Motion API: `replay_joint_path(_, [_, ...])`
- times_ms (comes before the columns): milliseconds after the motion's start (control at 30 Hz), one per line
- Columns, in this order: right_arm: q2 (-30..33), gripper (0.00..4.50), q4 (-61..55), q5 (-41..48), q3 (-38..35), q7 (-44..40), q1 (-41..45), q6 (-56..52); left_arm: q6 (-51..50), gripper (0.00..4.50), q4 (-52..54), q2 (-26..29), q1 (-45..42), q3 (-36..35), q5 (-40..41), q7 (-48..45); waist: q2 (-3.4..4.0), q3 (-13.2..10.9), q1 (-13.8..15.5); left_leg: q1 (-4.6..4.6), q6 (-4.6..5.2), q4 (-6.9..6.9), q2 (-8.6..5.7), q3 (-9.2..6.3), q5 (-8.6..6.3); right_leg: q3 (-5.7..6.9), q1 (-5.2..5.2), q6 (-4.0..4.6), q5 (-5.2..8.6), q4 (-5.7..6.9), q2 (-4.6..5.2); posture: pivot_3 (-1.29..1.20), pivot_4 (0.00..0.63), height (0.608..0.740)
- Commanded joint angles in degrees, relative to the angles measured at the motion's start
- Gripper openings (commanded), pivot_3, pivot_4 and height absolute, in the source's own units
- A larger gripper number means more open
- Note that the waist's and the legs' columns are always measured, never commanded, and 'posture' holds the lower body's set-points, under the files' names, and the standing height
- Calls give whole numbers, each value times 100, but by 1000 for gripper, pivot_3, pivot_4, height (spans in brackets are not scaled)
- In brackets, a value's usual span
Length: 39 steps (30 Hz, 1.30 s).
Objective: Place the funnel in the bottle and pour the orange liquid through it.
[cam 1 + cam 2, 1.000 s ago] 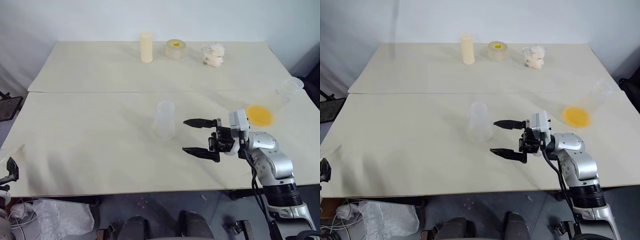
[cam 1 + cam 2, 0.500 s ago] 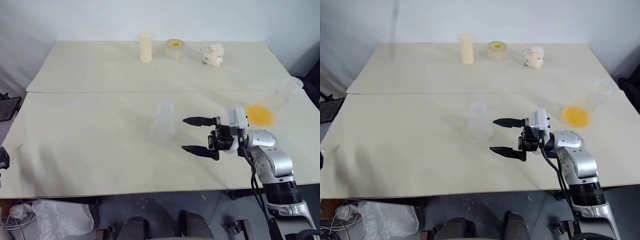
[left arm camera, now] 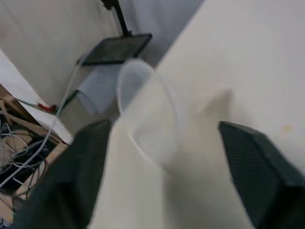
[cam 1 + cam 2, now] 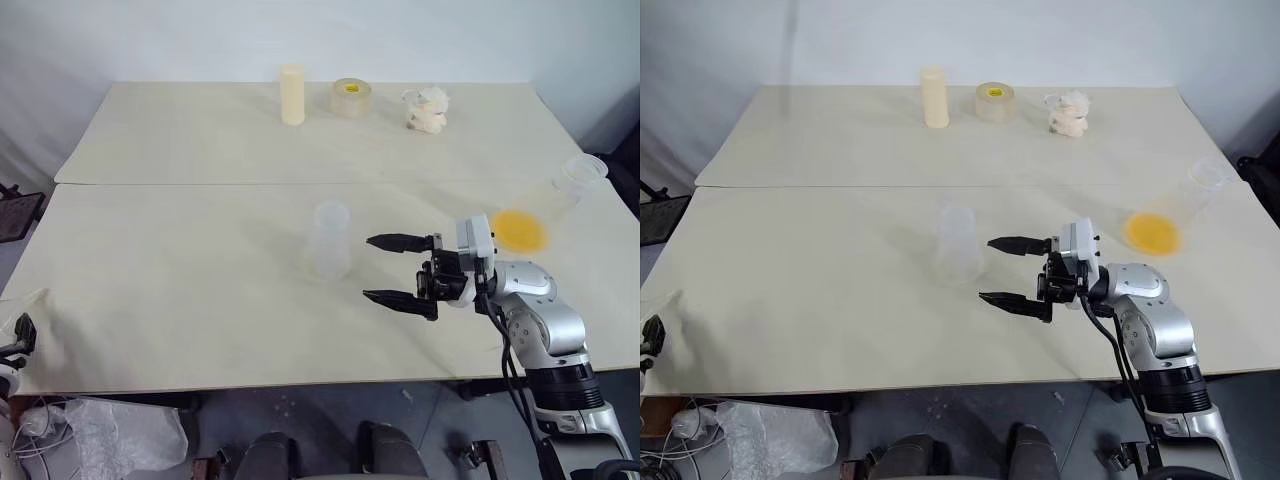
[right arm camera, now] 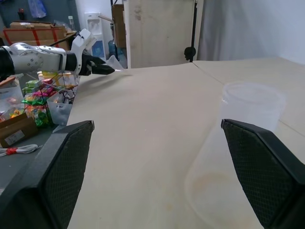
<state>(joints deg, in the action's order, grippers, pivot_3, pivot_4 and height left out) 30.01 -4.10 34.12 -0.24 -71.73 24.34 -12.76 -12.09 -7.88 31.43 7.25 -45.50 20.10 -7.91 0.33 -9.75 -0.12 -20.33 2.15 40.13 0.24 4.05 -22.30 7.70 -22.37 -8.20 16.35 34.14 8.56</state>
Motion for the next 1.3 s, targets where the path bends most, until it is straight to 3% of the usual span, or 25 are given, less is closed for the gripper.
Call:
replay_joint_path(33, [4, 4500, -142, 39, -101, 31, 35, 81, 40, 2309, 214, 45, 19, 27, 29, -97, 0, 0, 5, 0, 0, 0, 0, 0, 0, 0, 0, 0, 0, 0, 0, 0, 150, 740])
replay_joint_path(267, [-2, 4500, -219, 32, -95, 70, 8, 89, -180, 42, 383, 119, 110, 17, 129, -284, 0, 0, -7, 0, 0, -1, 0, 0, 0, 0, -1, 0, 0, 0, 0, 0, 150, 740])
replay_joint_path(467, [42, 4500, -290, 62, -111, 140, 49, 18, -388, 17, 729, 181, 255, -4, 235, -500, 0, 0, -6, 0, 0, 0, 0, 0, 0, -1, -1, 0, 0, 0, 0, 0, 150, 740])
replay_joint_path(767, [206, 4500, -393, 328, -341, 37, -77, -21, -1391, 17, 2735, 397, 604, 295, 1131, -1404, 0, -2, 3, 0, 0, 0, -1, -5, 0, -9, 1, 0, 0, -2, 3, 0, 150, 740])
replay_joint_path(1100, [98, 4500, -619, 379, -389, 168, -163, 19, -2260, 17, 3182, 1293, -1066, 1408, 1709, -1991, 2, -3, 12, -1, 0, 0, -5, -2, 0, -7, 0, 0, 0, 0, -1, 0, 150, 740])
replay_joint_path(1300, [61, 4500, -739, 284, -398, 403, -311, 97, -2765, 17, 2866, 1393, -2592, 2142, 2049, -2193, 1, -3, 4, -2, -1, 1, -27, -4, 1, -4, 0, 0, 0, 2, -5, 0, 150, 740])
